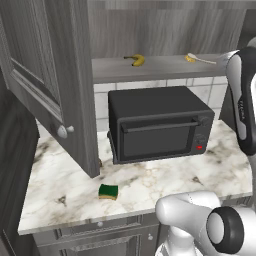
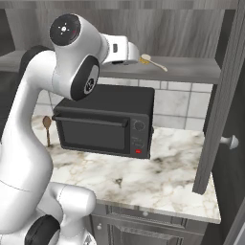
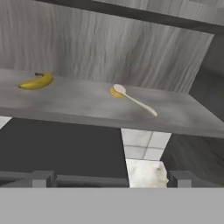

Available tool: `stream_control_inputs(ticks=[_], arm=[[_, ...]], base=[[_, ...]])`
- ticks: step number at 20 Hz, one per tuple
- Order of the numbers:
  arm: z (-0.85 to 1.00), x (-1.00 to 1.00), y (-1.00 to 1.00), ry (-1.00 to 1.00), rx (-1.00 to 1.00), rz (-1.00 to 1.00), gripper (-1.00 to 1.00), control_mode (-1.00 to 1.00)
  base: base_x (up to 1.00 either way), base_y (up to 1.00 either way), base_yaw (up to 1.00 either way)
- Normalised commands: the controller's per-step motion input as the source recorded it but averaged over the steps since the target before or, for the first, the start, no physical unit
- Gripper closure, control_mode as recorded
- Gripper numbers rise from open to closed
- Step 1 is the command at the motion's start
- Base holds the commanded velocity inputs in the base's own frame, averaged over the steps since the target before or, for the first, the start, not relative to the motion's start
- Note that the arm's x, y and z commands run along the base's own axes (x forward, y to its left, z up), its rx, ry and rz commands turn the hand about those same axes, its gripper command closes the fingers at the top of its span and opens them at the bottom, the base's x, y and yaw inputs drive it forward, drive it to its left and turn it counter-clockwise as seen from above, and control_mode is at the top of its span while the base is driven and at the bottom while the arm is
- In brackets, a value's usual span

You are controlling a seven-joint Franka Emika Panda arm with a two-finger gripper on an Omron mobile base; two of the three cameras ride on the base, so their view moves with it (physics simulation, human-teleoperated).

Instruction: Pick the sponge and dish brush from the cabinet and place them on the counter.

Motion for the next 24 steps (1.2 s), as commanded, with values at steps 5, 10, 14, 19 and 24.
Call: stream_control_inputs(ticks=[5, 10, 14, 19, 24], arm=[[-0.07, 0.27, -0.09, 0.00, 0.00, 0.00, -1.00, -1.00], [0.00, 0.35, -0.14, 0.00, 0.00, 0.00, -1.00, -1.00], [0.00, 0.37, -0.15, 0.00, 0.00, 0.00, -1.00, -1.00], [0.00, 0.37, -0.08, 0.00, 0.00, 0.00, -1.00, -1.00], [-0.09, 0.30, -0.04, 0.01, 0.00, 0.00, -1.00, -1.00]], base=[[0.00, 0.00, 0.00], [0.00, 0.00, 0.00], [0.00, 0.00, 0.00], [0.00, 0.00, 0.00], [0.00, 0.00, 0.00]])
